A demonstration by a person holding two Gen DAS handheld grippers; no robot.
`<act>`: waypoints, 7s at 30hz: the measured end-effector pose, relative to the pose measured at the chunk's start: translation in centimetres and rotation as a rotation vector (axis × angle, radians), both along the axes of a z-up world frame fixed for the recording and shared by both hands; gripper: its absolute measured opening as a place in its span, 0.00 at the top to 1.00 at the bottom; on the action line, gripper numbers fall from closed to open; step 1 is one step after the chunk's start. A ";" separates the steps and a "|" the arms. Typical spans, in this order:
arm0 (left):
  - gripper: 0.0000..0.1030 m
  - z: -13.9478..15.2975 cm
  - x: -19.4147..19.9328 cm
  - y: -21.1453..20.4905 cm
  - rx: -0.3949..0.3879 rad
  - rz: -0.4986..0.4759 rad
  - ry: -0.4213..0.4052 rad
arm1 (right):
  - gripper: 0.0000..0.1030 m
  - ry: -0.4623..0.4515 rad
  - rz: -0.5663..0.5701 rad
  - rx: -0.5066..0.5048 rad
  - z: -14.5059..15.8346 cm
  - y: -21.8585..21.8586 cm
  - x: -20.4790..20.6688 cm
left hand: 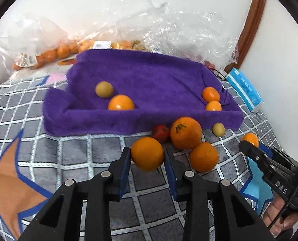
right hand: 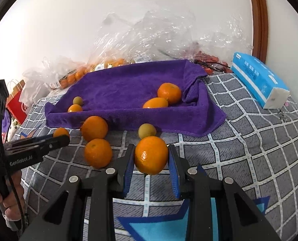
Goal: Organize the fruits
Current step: 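Grasp an orange with the left tool while the right tool lifts its orange, then carry both held oranges over the purple towel with the left and right tools, then open the right tool onto the towel while the left tool releases its orange there, then withdraw both open tools from the towel toward the remaining fruit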
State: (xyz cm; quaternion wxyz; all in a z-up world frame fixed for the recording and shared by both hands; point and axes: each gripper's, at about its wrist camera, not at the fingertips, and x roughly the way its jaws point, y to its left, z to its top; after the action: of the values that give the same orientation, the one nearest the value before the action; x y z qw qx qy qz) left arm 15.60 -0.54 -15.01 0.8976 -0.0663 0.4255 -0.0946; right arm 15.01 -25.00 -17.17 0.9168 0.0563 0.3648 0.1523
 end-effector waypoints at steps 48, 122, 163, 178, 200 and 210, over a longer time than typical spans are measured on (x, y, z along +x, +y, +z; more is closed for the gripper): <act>0.69 1.5 5.4 4.7 -0.033 0.179 -0.209 | 0.69 -0.073 -0.050 0.080 2.2 2.3 9.6; 0.69 0.4 6.4 6.3 -0.163 0.207 -0.137 | 0.66 -0.040 -0.017 0.029 0.0 4.6 10.4; 0.62 0.6 5.9 5.9 -0.153 0.214 -0.128 | 0.66 -0.019 -0.090 -0.010 0.6 3.5 9.8; 0.61 1.9 5.1 5.9 -0.140 0.219 -0.176 | 0.66 0.026 -0.061 -0.110 0.6 3.1 5.7; 0.60 1.7 4.2 3.7 -0.074 0.150 -0.196 | 0.76 0.056 -0.020 -0.060 -2.2 3.2 5.5; 0.60 2.7 2.2 1.8 -0.044 0.065 -0.177 | 0.76 0.002 -0.016 -0.034 -1.4 2.5 4.1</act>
State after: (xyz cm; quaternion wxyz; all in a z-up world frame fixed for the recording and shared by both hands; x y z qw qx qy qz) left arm 17.83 1.29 -12.27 0.9326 -0.0912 0.3399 -0.0801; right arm 19.14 -22.55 -18.56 0.9184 0.0438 0.3679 0.1389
